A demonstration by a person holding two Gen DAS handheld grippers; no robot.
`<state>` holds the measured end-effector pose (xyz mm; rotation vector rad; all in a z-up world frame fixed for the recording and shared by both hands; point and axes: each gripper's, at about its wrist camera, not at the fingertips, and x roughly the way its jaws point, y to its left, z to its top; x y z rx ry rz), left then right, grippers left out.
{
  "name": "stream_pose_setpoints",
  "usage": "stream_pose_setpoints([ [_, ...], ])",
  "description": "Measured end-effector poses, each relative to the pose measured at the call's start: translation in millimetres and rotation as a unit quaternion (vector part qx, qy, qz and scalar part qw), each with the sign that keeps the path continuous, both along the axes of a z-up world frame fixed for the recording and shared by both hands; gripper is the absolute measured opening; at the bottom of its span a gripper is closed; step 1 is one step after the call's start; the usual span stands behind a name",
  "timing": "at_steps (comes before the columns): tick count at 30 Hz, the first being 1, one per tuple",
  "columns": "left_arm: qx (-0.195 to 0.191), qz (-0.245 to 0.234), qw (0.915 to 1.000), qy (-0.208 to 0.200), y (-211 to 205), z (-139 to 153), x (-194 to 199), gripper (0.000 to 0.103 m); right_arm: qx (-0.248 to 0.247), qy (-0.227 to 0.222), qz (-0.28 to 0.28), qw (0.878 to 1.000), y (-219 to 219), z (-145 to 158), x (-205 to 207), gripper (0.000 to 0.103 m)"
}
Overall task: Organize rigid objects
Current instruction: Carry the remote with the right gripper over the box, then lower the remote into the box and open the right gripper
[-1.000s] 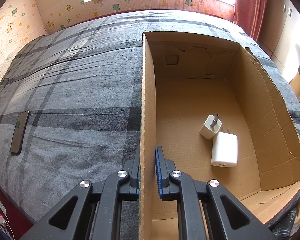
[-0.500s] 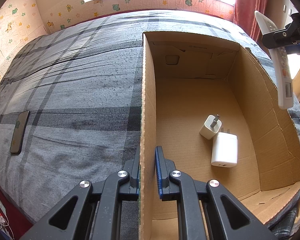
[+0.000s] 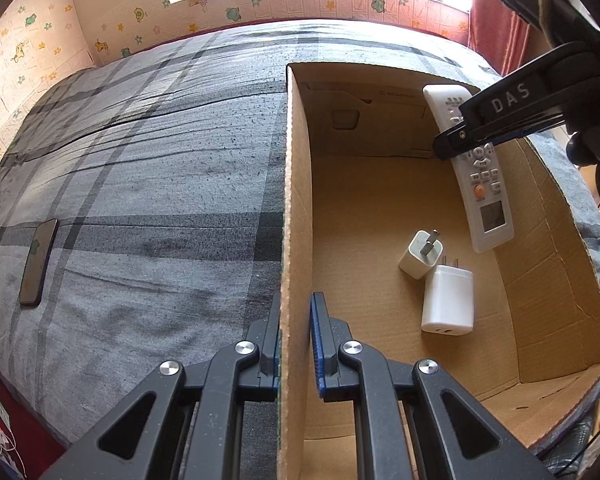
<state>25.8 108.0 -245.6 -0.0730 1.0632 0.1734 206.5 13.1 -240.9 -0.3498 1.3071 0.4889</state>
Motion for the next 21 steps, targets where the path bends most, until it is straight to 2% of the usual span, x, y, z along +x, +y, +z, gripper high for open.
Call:
stream_pose_setpoints([
  [12, -0.001, 0.000, 1.0000, 0.000, 1, 0, 0, 0.012, -0.049, 0.037, 0.003, 0.998, 12, -55, 15, 0.049],
  [21, 0.000, 0.001, 1.0000, 0.001, -1, -1, 0, 0.012, -0.034, 0.027, 0.005, 0.999, 8, -50, 20, 0.054],
])
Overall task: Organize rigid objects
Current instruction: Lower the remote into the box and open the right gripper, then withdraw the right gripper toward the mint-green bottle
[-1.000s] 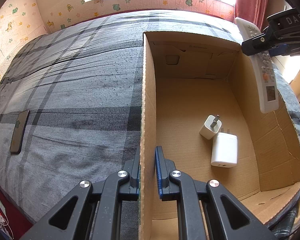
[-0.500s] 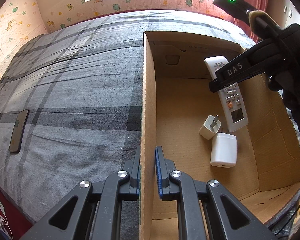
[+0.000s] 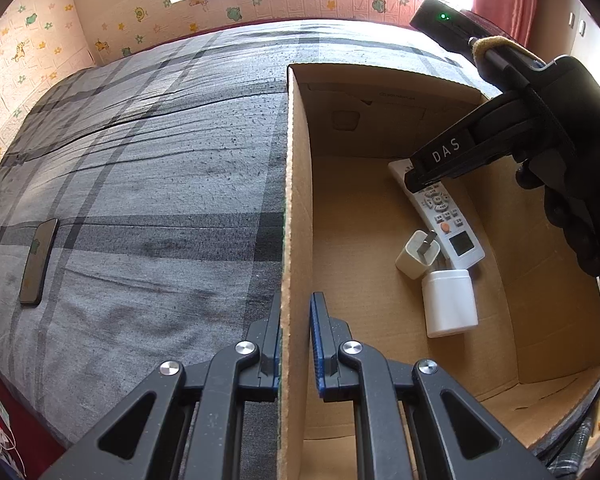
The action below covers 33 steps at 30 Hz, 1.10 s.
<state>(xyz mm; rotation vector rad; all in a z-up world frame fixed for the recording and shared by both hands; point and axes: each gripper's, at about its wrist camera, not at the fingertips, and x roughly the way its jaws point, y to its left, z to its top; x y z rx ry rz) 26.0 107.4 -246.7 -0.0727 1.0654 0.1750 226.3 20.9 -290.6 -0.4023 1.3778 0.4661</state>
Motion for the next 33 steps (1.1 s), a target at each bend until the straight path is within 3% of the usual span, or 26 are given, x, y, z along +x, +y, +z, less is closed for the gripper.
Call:
stream_pose_setpoints([
  [13, 0.001, 0.001, 1.0000, 0.001, -1, 1, 0, 0.012, 0.024, -0.027, -0.002, 0.999, -1, 28, -30, 0.057],
  [25, 0.003, 0.002, 1.0000, 0.002, -1, 1, 0, 0.012, 0.036, -0.060, -0.010, 0.997, -21, 77, -51, 0.070],
  [33, 0.005, 0.002, 1.0000, 0.003, -2, 2, 1, 0.012, 0.051, -0.075, -0.018, 0.996, -32, 99, -53, 0.087],
])
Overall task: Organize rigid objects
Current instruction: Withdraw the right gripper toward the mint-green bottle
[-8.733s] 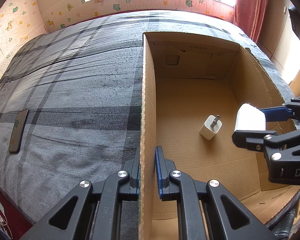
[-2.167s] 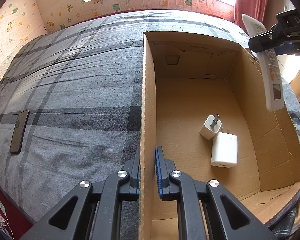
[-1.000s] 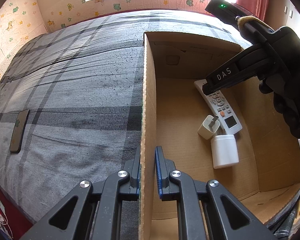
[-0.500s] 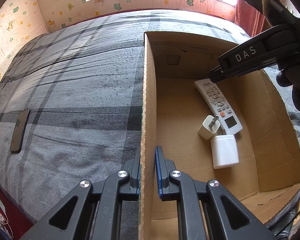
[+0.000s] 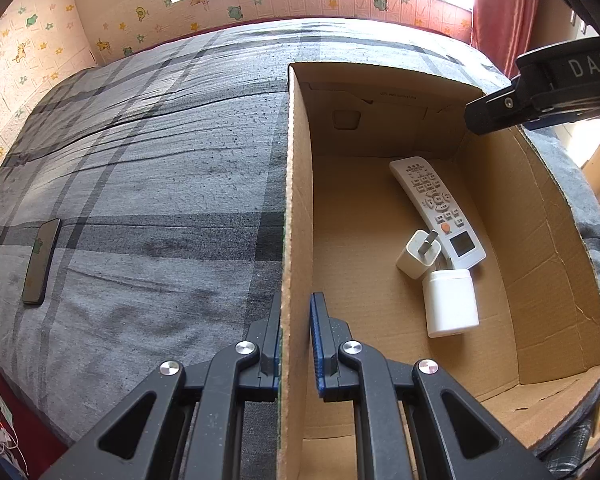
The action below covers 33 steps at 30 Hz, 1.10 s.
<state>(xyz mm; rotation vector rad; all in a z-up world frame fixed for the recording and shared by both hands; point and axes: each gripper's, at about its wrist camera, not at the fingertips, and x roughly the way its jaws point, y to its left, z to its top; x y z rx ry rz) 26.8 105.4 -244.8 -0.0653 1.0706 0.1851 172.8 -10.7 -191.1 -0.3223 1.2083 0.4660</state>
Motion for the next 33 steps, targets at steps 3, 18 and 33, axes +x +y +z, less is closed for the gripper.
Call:
stream_pose_setpoints([
  [3, 0.000, 0.000, 1.0000, 0.000, 0, 0, 0, 0.012, 0.007, -0.010, -0.005, 1.000, -7, 9, -2, 0.095],
  [18, -0.001, 0.001, 1.0000, 0.001, 0, 1, 1, 0.012, 0.010, -0.048, -0.046, 0.998, -79, 44, 3, 0.103],
  [33, -0.001, 0.001, 1.0000, 0.001, 0, 0, 1, 0.012, -0.010, -0.039, -0.130, 0.991, -169, 16, 18, 0.103],
])
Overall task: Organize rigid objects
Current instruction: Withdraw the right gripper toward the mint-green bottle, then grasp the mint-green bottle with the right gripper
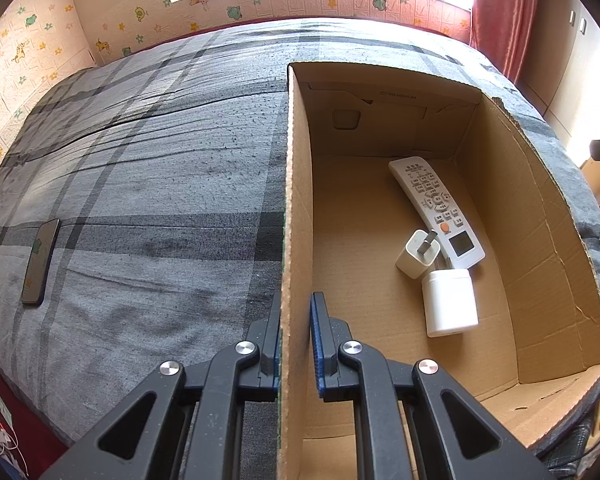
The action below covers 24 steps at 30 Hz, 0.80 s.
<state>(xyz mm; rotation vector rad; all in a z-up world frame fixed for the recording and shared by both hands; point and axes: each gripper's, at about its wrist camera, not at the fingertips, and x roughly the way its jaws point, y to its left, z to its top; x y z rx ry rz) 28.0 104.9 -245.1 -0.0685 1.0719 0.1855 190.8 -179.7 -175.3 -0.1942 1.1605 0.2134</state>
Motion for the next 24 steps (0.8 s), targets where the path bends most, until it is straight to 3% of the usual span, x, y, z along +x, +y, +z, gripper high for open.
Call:
stream_pose_setpoints([
  [10, 0.001, -0.001, 1.0000, 0.000, 0, 0, 0, 0.012, 0.001, 0.029, -0.048, 0.998, -33, -47, 1, 0.103],
  [24, -0.001, -0.001, 1.0000, 0.000, 1, 0, 0, 0.012, -0.005, 0.055, -0.075, 0.996, -31, -91, 9, 0.103],
])
